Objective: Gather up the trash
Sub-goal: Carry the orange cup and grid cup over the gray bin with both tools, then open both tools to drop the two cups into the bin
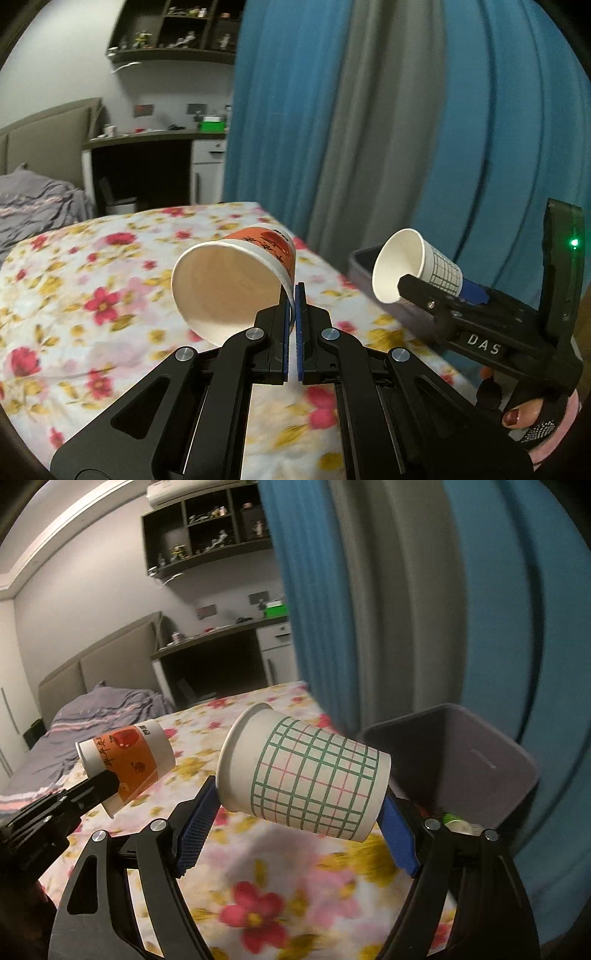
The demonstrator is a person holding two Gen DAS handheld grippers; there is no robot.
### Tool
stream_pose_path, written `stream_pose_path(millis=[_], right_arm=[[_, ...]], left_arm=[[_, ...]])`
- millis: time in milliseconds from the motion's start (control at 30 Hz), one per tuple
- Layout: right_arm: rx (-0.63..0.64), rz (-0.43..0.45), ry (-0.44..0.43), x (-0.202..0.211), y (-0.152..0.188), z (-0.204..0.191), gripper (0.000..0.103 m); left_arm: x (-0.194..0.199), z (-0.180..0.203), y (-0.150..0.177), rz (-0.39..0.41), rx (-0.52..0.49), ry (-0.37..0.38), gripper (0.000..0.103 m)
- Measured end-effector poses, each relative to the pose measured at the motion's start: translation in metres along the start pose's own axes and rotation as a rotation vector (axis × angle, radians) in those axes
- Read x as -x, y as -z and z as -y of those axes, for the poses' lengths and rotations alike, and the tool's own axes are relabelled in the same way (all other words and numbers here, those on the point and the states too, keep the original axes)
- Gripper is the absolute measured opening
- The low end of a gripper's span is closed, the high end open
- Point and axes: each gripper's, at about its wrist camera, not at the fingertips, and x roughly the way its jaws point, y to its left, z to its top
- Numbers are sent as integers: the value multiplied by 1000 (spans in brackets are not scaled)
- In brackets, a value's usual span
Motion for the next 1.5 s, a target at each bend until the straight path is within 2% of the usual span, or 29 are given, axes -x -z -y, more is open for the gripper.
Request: stream_pose_path(millis=[367, 567, 700, 1033, 1400, 1500], right_arm=[[-45, 45, 134, 3, -3, 91, 78], [-54, 27, 208, -15, 2, 134, 78], [-65, -13, 221, -30, 8, 156, 78], [-25, -63, 236, -54, 15, 174, 78], [3, -106, 239, -72, 16, 179, 78], [10, -111, 240, -75, 16, 180, 78]], left_arm=[[-60, 87, -13, -29, -77, 162, 2], [-104, 121, -12, -67, -85, 234, 2], [-134, 137, -10, -100, -83, 273, 2], [-194, 152, -5, -200, -51, 333, 2], [-222, 160, -1, -264, -22, 376, 2], [-226, 158, -1, -268, -10, 362, 15]])
